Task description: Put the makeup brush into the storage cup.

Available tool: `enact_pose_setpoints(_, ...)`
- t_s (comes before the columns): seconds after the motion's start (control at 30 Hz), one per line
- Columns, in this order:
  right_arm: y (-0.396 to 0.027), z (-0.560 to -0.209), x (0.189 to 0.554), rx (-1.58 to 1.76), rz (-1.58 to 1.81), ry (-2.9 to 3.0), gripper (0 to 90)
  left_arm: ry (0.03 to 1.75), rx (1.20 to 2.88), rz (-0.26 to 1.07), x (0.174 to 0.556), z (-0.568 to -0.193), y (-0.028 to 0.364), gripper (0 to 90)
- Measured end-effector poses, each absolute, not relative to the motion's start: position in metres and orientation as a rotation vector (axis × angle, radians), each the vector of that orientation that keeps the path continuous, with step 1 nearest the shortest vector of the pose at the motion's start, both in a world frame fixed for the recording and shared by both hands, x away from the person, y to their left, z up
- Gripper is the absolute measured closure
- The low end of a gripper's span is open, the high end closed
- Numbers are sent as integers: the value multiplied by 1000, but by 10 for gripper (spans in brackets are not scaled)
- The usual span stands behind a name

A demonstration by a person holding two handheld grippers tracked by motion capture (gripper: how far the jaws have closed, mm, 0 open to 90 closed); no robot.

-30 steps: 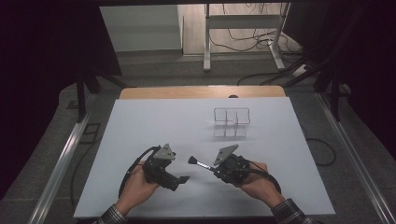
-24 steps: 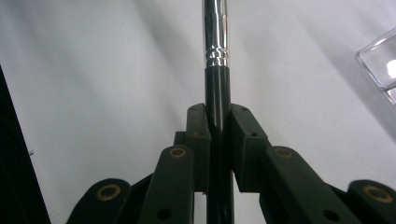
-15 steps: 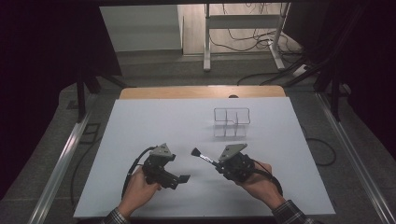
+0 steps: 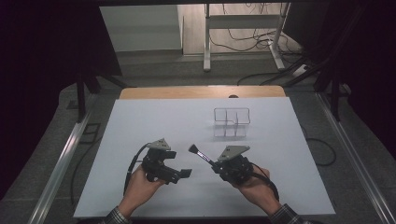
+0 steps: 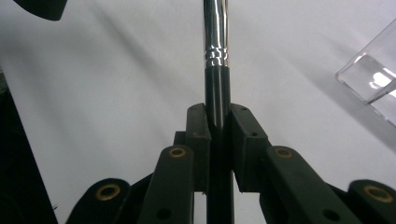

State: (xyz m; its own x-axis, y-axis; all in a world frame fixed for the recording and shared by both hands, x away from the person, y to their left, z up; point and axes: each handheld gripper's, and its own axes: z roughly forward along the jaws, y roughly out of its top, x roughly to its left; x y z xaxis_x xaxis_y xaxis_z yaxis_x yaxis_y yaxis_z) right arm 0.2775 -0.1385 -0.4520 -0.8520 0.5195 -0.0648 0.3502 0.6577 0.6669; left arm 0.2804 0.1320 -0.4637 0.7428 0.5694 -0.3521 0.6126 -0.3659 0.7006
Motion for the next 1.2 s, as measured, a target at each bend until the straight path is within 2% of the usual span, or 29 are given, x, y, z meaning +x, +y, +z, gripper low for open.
enact_pose_setpoints(0.6,-128,-449,264,658,1074,2594,784,830,2036,-149,291,-461,114,81)
enact_pose_setpoints(0.97,-123,-452,262,635,1098,2605,783,811,1995,-206,295,-463,113,202)
enact_pose_setpoints(1.0,-122,-452,262,630,1096,2614,782,808,1987,-216,295,-462,114,242)
enact_pose_setpoints(1.13,-119,-457,261,610,1077,2659,779,824,1953,-238,296,-462,121,580)
enact_pose_setpoints(1.17,-116,-459,260,598,1046,2669,776,816,1924,-278,297,-463,124,677)
enact_pose_setpoints(1.2,-115,-461,260,576,1022,2675,775,792,1866,-357,299,-463,127,737)
